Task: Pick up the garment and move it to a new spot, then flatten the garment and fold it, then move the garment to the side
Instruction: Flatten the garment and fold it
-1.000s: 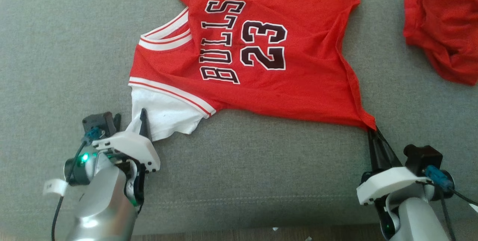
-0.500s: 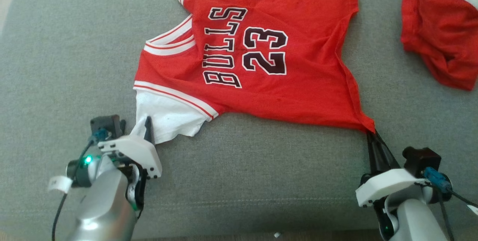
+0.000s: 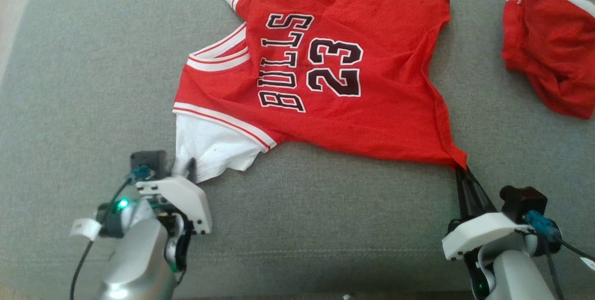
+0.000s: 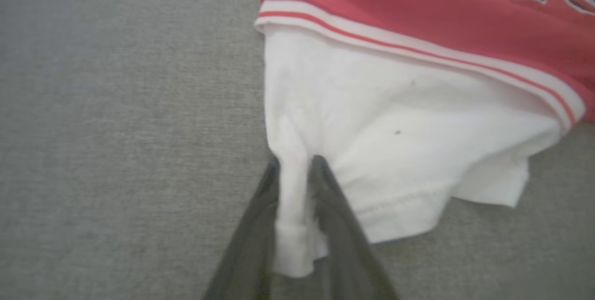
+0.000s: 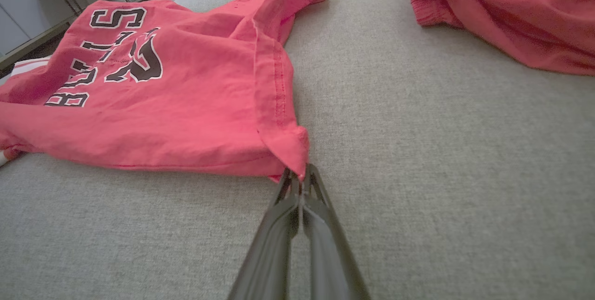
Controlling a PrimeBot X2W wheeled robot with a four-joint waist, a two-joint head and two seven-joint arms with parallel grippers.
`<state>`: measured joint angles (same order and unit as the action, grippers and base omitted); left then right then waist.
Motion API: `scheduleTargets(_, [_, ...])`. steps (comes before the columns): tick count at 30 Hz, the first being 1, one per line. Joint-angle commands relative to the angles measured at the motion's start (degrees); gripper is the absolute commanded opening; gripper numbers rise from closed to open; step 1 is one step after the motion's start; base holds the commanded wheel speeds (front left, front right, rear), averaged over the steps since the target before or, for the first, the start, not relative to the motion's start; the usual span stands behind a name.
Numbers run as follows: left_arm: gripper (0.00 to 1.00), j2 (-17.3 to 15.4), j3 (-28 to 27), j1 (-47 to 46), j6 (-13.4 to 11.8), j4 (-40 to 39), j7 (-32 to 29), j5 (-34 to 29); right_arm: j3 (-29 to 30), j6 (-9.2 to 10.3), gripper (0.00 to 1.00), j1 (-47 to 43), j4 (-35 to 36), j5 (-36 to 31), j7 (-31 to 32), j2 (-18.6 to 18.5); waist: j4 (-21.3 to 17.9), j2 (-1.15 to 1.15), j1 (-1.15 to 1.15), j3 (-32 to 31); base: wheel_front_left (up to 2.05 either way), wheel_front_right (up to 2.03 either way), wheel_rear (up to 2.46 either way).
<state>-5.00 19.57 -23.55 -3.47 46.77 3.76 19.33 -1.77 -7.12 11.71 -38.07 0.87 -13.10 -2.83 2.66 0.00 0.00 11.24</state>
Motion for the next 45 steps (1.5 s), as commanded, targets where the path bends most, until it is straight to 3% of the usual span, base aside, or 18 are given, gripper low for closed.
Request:
scheduleTargets(1, [0.0, -0.05, -0.08, 3.07, 0.6, 0.54, -1.98, 0.07, -1.42, -0.36, 0.0, 1.14, 1.1, 0.66, -0.74, -0.05, 0.02, 0.0, 0.0, -0.09, 0.0, 0.0, 0.0])
scheduleTargets(8, [0.0, -0.91, -2.28, 3.62, -0.64, -6.42, 1.88, 1.82, -0.82, -0.36, 0.0, 1.63, 1.43, -0.09, -0.61, -0.05, 0.23, 0.0, 0.0, -0.64, 0.0, 0.0, 0.0])
scheduleTargets(13, [0.0, -1.05, -4.84, 3.16, 1.13, -14.5, 6.97, 4.65, -0.64, -0.36, 0.0, 3.77, 5.07, -0.71, 0.18, -0.63, 0.64, 0.0, 0.0, -1.09, 0.0, 0.0, 0.0])
scheduleTargets(16, [0.0, -1.35, -6.58, 2.54, 1.11, -19.92, 8.65, 5.74, -3.03, -0.36, 0.0, 5.95, 8.71, 0.7, 2.0, -3.0, 0.89, 0.0, 0.0, -2.04, 0.0, 0.0, 0.0])
scheduleTargets(22, [0.0, -2.09, -9.45, 0.62, 0.71, -31.12, 9.4, 7.65, -9.94, -0.36, 0.0, 12.74, 18.09, 8.16, 8.25, -11.26, 0.72, 0.0, 0.0, -4.43, 0.0, 0.0, 0.0])
scheduleTargets(31, [0.0, -3.6, -12.23, -4.12, -0.81, -45.46, 4.19, 10.63, -18.26, -0.36, 0.0, 25.39, 29.3, 20.6, 17.77, -22.9, -0.75, 0.0, 0.0, -8.55, 0.0, 0.0, 0.0])
scheduleTargets(39, [0.0, -5.2, -13.51, -5.57, -3.49, -53.61, -1.2, 11.21, -19.08, -0.36, 0.0, 29.51, 34.38, 31.64, 30.89, -27.12, -1.33, 0.0, 0.0, -10.78, 0.0, 0.0, 0.0])
scheduleTargets(45, [0.0, -8.29, -14.37, -7.85, -5.25, -58.47, -7.62, 11.0, -15.14, -0.36, 0.0, 29.4, 39.46, 37.74, 43.66, -29.27, -1.6, 0.0, 0.0, -9.74, 0.0, 0.0, 0.0])
